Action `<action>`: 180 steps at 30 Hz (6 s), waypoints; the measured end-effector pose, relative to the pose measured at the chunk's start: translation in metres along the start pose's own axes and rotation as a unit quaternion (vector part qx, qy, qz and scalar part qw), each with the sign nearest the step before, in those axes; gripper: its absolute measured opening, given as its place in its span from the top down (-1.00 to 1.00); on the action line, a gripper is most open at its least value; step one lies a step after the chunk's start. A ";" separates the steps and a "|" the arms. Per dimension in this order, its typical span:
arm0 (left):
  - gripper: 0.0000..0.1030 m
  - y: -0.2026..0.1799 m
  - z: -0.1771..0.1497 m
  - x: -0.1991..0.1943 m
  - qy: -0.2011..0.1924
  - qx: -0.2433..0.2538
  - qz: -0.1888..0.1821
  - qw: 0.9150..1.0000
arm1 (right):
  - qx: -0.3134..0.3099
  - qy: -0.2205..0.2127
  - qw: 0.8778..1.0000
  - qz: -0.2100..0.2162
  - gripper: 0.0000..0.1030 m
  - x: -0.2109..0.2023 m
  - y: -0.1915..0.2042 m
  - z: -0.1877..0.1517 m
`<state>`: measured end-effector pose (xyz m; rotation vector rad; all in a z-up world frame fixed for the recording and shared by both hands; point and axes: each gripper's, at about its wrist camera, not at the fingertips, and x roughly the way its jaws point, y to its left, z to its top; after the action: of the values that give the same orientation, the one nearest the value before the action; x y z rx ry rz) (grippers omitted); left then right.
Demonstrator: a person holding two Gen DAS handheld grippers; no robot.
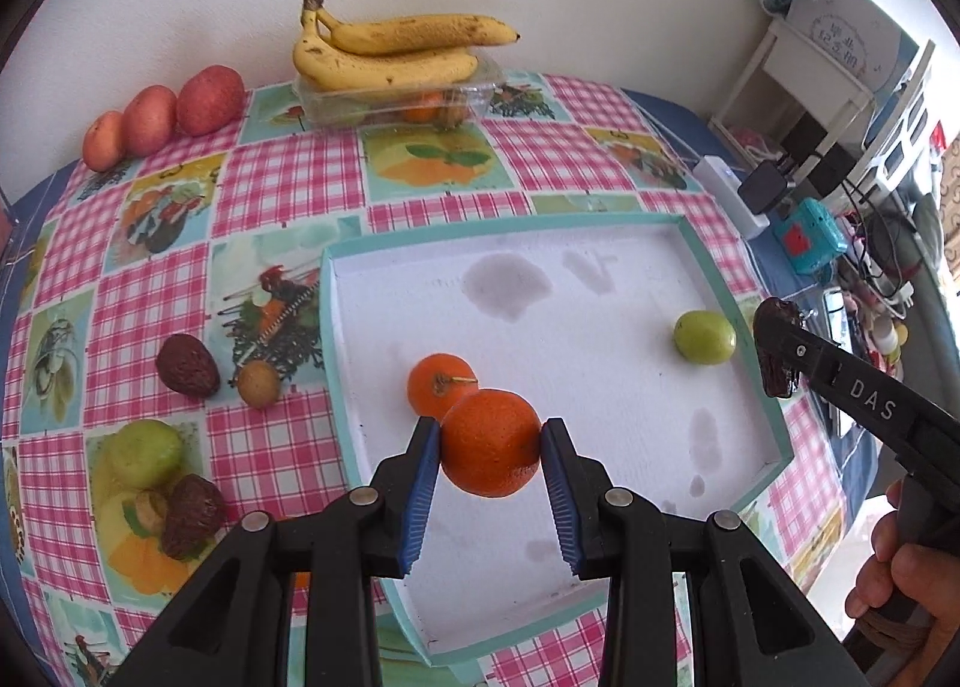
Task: Organize fruits
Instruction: 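Carry the tangerine with the left gripper while the right gripper carries the date to the tray, then open the left gripper releasing the tangerine while the right gripper releases the date in the tray, then raise both open grippers away from the tray, then move both open grippers back toward the fruit pile, then grasp the large green pear-like fruit with the left gripper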
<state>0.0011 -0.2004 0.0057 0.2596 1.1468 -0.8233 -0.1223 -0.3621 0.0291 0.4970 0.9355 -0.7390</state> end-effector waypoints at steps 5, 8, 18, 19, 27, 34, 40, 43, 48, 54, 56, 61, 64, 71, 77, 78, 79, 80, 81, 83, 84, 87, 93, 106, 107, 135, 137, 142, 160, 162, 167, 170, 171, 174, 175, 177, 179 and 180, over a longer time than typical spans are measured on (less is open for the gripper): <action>0.28 0.001 -0.003 0.011 0.017 -0.002 0.011 1.000 | 0.000 0.015 1.000 -0.002 0.26 0.008 -0.003 -0.002; 0.28 0.004 -0.005 0.017 0.028 -0.007 0.014 0.999 | 0.000 0.038 0.999 0.005 0.26 0.022 -0.002 -0.006; 0.28 0.009 -0.008 0.032 0.050 -0.012 0.021 0.998 | -0.008 0.083 0.996 -0.001 0.26 0.051 0.003 -0.017; 0.28 0.009 -0.008 0.034 0.052 -0.013 0.022 0.998 | -0.006 0.088 0.996 -0.001 0.26 0.054 0.002 -0.018; 0.28 0.014 -0.011 0.044 0.065 -0.019 0.023 0.997 | -0.007 0.114 0.993 -0.007 0.26 0.071 0.003 -0.025; 0.27 0.014 -0.010 0.046 0.066 -0.020 0.023 0.997 | -0.012 0.114 0.993 -0.011 0.26 0.072 0.002 -0.027; 0.24 0.013 -0.009 0.046 0.068 -0.015 0.022 0.997 | -0.016 0.115 0.993 -0.013 0.26 0.072 0.005 -0.026; 0.22 0.013 -0.009 0.045 0.067 -0.011 0.023 0.997 | -0.016 0.115 0.993 -0.014 0.26 0.074 0.007 -0.026; -0.17 0.008 -0.005 0.033 0.047 0.005 0.022 0.999 | -0.018 0.118 0.993 -0.013 0.22 0.075 0.007 -0.025; -0.40 0.017 0.002 0.016 0.027 -0.001 0.040 0.999 | -0.018 0.104 0.994 0.003 -0.21 0.067 0.009 -0.021; -0.47 0.024 0.004 0.011 0.021 -0.009 0.050 0.999 | -0.018 0.095 0.995 0.004 -0.21 0.062 0.009 -0.018; -1.00 0.047 0.007 -0.002 -0.004 -0.033 0.088 0.996 | -0.009 0.075 0.997 -0.004 -0.56 0.051 0.006 -0.012; -1.00 0.064 0.010 -0.012 -0.027 -0.059 0.113 0.991 | -0.002 0.061 0.998 -0.004 -0.59 0.044 0.003 -0.009; -1.00 0.102 0.013 -0.029 -0.047 -0.105 0.143 0.983 | -0.016 0.035 0.999 -0.018 -0.75 0.033 0.007 -0.006; -1.00 0.135 0.010 -0.043 -0.054 -0.120 0.195 0.972 | -0.037 0.045 0.998 -0.008 -0.76 0.035 0.020 -0.009; -1.00 0.139 0.009 -0.046 -0.055 -0.124 0.199 0.971 | -0.043 0.046 0.998 -0.008 -0.76 0.035 0.023 -0.009; -1.00 0.146 0.008 -0.049 -0.056 -0.131 0.203 0.969 | -0.048 0.046 0.998 -0.008 -0.76 0.035 0.026 -0.010; -1.00 0.151 0.007 -0.052 -0.058 -0.136 0.208 0.967 | -0.053 0.046 0.997 -0.007 -0.76 0.035 0.029 -0.010; -1.00 0.156 0.006 -0.056 -0.060 -0.141 0.212 0.965 | -0.056 0.046 0.997 -0.007 -0.76 0.035 0.032 -0.011; -1.00 0.166 0.004 -0.063 -0.066 -0.151 0.221 0.961 | -0.059 0.046 0.997 -0.005 -0.76 0.035 0.038 -0.012; -1.00 0.170 0.003 -0.067 -0.070 -0.157 0.225 0.959 | -0.063 0.046 0.997 -0.003 -0.76 0.035 0.041 -0.012; -1.00 0.178 0.000 -0.079 -0.086 -0.161 0.234 0.955 | -0.076 0.046 0.996 0.000 -0.76 0.034 0.053 -0.013; -1.00 0.199 -0.003 -0.105 -0.115 -0.181 0.240 0.947 | -0.092 0.044 0.995 0.016 -0.76 0.030 0.079 -0.017; -1.00 0.237 -0.017 -0.133 -0.147 -0.232 0.218 0.936 | -0.121 0.031 0.989 0.078 -0.76 0.019 0.143 -0.030; -1.00 0.238 -0.018 -0.136 -0.154 -0.236 0.212 0.936 | -0.121 0.027 0.989 0.084 -0.76 0.017 0.148 -0.032; -0.75 0.210 -0.021 -0.005 0.023 -0.217 0.091 0.972 | -0.138 0.064 0.982 0.112 -0.35 0.046 0.183 -0.046; -0.75 0.206 -0.021 0.001 0.031 -0.217 0.082 0.972 | -0.141 0.071 0.982 0.105 -0.35 0.050 0.182 -0.047; -0.58 0.195 -0.019 0.007 0.038 -0.201 0.088 0.975 | -0.135 0.075 0.983 0.098 -0.35 0.053 0.176 -0.047; -0.12 0.191 -0.017 0.022 0.045 -0.204 0.083 0.974 | -0.124 0.077 0.984 0.100 -0.35 0.054 0.170 -0.042; -0.12 0.194 -0.019 0.018 0.044 -0.206 0.081 0.974 | -0.123 0.078 0.984 0.100 -0.35 0.054 0.170 -0.042; -0.12 0.199 -0.019 0.013 0.038 -0.211 0.089 0.973 | -0.122 0.080 0.984 0.099 -0.35 0.056 0.168 -0.042; -0.12 0.210 -0.020 0.011 0.036 -0.220 0.101 0.970 | -0.121 0.081 0.985 0.097 -0.35 0.057 0.167 -0.042; -0.12 0.214 -0.021 0.009 0.035 -0.226 0.101 0.968 | -0.121 0.081 0.985 0.097 -0.35 0.057 0.167 -0.042; -0.12 0.229 -0.024 0.003 0.026 -0.247 0.098 0.964 | -0.123 0.082 0.984 0.100 -0.35 0.059 0.169 -0.043; -0.12 0.232 -0.025 0.000 0.021 -0.253 0.098 0.962 | -0.125 0.083 0.983 0.101 -0.35 0.060 0.170 -0.043; -0.12 0.240 -0.025 -0.007 0.009 -0.264 0.098 0.960 | -0.131 0.086 0.982 0.104 -0.35 0.063 0.175 -0.045; -0.12 0.243 -0.024 -0.013 -0.001 -0.271 0.099 0.957 | -0.140 0.083 0.981 0.105 -0.35 0.062 0.181 -0.046; -0.12 0.246 -0.024 -0.018 -0.007 -0.275 0.098 0.956 | -0.147 0.077 0.980 0.106 -0.35 0.061 0.186 -0.046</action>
<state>0.1520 -0.0095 -0.0420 -0.0952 1.2675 -0.3085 0.0159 -0.2309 -0.0339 0.3881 1.0963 -0.3646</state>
